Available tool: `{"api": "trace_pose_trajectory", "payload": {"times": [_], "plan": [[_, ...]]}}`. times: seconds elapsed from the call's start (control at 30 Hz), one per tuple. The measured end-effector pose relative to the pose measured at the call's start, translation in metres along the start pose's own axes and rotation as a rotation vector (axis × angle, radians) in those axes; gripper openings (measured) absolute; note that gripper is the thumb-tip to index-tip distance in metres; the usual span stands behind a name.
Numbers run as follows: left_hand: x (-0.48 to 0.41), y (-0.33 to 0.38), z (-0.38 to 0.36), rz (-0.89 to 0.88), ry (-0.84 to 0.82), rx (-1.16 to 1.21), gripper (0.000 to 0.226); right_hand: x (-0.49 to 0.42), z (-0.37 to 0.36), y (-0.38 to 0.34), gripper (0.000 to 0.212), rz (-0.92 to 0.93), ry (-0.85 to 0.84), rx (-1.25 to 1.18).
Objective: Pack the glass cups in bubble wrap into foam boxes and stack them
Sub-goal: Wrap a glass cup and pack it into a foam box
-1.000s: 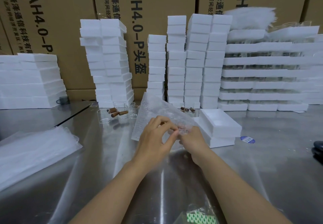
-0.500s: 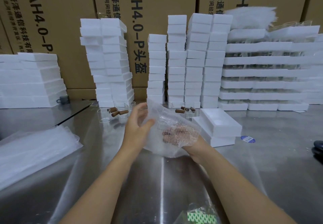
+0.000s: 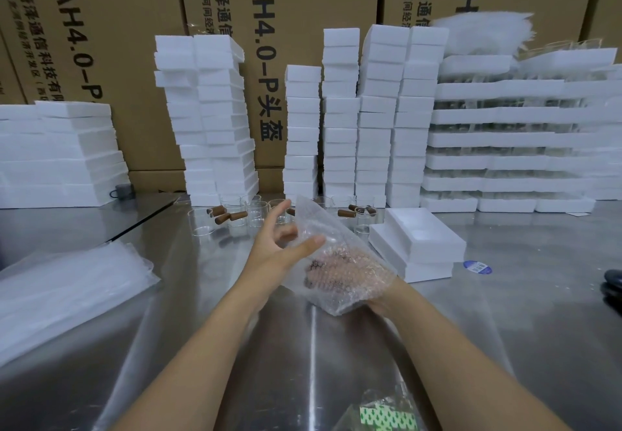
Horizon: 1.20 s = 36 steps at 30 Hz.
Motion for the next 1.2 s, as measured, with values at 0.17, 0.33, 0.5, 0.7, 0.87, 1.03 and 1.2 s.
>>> {"api": "trace_pose_trajectory", "payload": {"times": [0.17,0.33,0.5,0.7,0.87,1.03,1.2], "plan": [[0.002,0.005,-0.004,-0.123,0.034,-0.174,0.106,0.000,0.001,0.001,0.009,-0.043,0.058,0.237],[-0.003,0.009,0.002,-0.087,0.046,-0.094,0.080,-0.002,0.006,0.002,0.020,-0.032,0.074,0.233],[-0.004,0.001,0.003,0.069,-0.053,0.023,0.053,-0.001,0.014,0.004,0.025,-0.062,0.138,0.178],[-0.005,0.001,0.003,0.048,-0.091,0.089,0.070,-0.001,0.012,0.004,0.010,-0.059,0.115,0.157],[-0.003,-0.006,-0.002,0.062,-0.148,0.012,0.071,-0.001,0.009,0.003,0.021,-0.032,0.086,0.226],[0.002,-0.007,-0.010,0.065,-0.200,-0.027,0.061,-0.003,0.002,0.003,0.019,-0.004,0.012,0.221],[0.005,-0.006,-0.014,0.083,-0.201,-0.043,0.057,-0.004,0.002,0.003,0.032,-0.008,0.011,0.239]]}}
Point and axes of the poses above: each hand's wrist, its own x-axis away from the middle knuckle, its own z-axis out of the back of the hand, y = z × x, the point moved 9 cm from there along -x, towards the middle knuckle, and after that the axes turned 7 degrees about x, right-handed, at the moved point
